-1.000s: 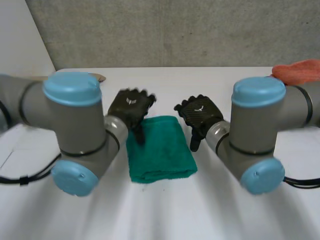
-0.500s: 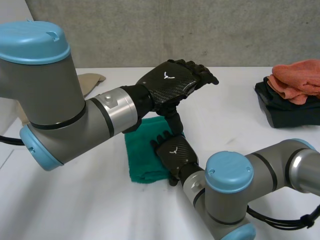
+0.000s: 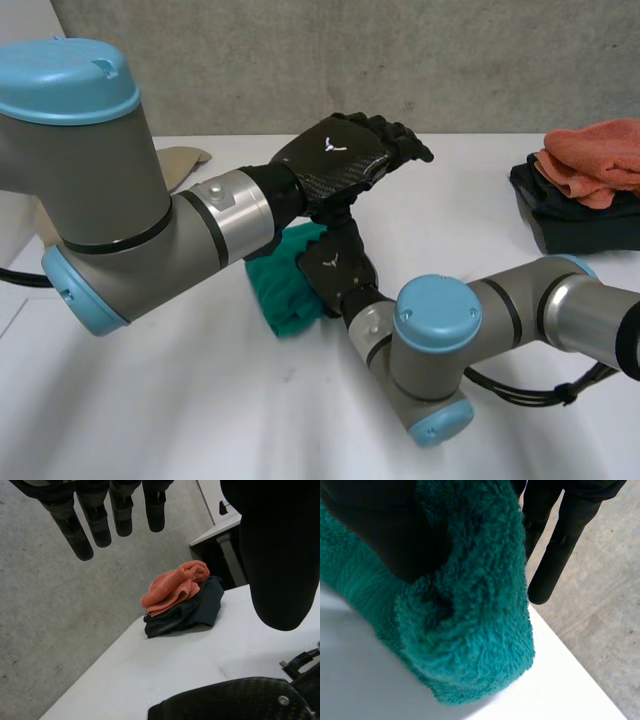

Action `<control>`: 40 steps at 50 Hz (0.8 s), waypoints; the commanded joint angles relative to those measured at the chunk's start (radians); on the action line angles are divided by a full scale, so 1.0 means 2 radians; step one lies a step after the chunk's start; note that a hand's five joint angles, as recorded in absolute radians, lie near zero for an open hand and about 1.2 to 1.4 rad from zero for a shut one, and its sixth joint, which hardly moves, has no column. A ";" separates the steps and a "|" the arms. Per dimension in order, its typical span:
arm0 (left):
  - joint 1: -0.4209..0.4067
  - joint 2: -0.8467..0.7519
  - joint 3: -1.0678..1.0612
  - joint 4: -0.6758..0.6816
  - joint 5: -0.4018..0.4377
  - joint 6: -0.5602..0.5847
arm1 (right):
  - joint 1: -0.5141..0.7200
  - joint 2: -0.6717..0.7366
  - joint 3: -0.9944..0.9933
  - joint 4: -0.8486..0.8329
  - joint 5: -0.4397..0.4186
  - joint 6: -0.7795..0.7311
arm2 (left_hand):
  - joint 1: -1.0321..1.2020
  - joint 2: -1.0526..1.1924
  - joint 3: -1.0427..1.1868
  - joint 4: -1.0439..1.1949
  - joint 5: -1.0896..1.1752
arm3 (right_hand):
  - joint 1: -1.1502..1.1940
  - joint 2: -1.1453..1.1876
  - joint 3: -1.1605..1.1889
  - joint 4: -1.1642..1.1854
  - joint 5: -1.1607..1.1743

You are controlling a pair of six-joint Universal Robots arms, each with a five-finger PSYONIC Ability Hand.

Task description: Fold the laundry.

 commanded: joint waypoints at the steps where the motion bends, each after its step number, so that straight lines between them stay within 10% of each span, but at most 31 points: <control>1: 0.004 0.003 0.017 0.000 -0.018 0.000 | -0.036 -0.024 -0.054 -0.009 -0.005 0.007 | -0.015 -0.012 -0.012 -0.010 -0.008 | 0.156 0.111 0.112 0.109 0.146; 22: 0.009 0.028 0.072 0.028 -0.055 -0.056 | -0.311 -0.073 -0.199 -0.117 -0.022 0.119 | -0.018 -0.015 -0.015 -0.013 -0.010 | 0.156 0.111 0.112 0.109 0.146; 40: -0.011 -0.007 0.054 0.029 -0.057 -0.055 | -0.511 0.107 -0.161 -0.207 -0.228 0.182 | -0.013 -0.010 -0.011 -0.008 -0.006 | 0.156 0.111 0.112 0.109 0.146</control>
